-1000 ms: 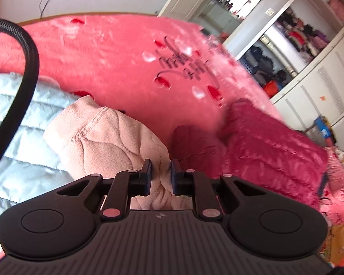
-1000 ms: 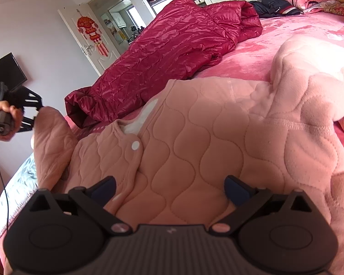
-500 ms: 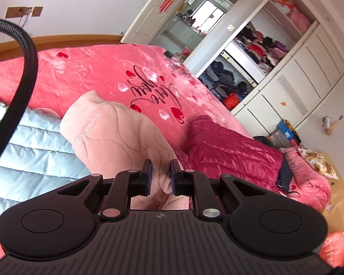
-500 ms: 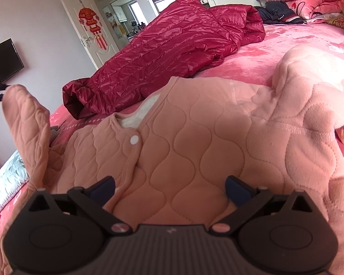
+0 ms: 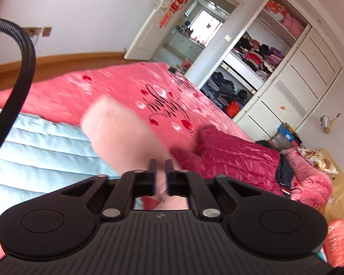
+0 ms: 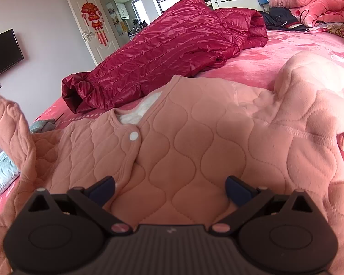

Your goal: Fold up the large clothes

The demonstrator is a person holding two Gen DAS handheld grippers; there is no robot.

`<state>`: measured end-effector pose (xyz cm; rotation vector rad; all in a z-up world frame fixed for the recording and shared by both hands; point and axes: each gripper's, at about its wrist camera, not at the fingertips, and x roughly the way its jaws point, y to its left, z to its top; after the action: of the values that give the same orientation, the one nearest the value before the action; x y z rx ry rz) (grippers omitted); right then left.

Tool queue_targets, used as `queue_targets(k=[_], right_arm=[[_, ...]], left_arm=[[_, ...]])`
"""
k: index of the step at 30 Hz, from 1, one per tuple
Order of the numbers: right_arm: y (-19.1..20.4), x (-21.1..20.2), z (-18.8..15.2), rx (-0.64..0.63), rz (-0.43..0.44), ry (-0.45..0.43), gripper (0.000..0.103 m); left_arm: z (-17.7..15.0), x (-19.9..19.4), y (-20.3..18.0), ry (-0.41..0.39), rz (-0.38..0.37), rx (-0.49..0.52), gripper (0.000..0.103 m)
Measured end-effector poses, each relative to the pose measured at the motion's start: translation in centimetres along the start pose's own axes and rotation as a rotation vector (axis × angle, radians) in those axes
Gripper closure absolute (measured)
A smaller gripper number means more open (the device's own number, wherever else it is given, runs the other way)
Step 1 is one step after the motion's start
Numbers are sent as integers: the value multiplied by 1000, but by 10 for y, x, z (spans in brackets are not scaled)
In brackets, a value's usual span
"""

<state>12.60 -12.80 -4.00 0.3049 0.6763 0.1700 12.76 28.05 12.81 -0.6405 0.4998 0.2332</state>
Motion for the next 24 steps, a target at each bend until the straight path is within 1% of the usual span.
queue_targets(k=[2,4,9,11,14,17,19,22,24], right_arm=[[0,0,0,0,0,0,1],[0,0,0,-2,-3,0,1],[1,0,-1,-5,-7,1,1],[1,0,-1,-2,-5,1,1],[1,0,-2,-3,-6,3,1],[2,1,-2,-6,-9,6,1],[2,1,-2,-9,-12,8,1],[2,2,-2,-11,-11,12,1],[2,3,-2,-10,-10,15,1]], left_arm=[[-1,-7,10,-12,16,-12,101],[-5,-12,20,-9,58,-14,101],[-26,-17,45,31,129,-24,100],[-37,-17,48,44,162,-6,100],[-50,-10,39,67,175,43,97],[-58,7,19,85,175,107,84],[-59,24,0,91,170,146,70],[-62,54,-24,94,148,182,61],[-64,78,-48,94,134,210,60]])
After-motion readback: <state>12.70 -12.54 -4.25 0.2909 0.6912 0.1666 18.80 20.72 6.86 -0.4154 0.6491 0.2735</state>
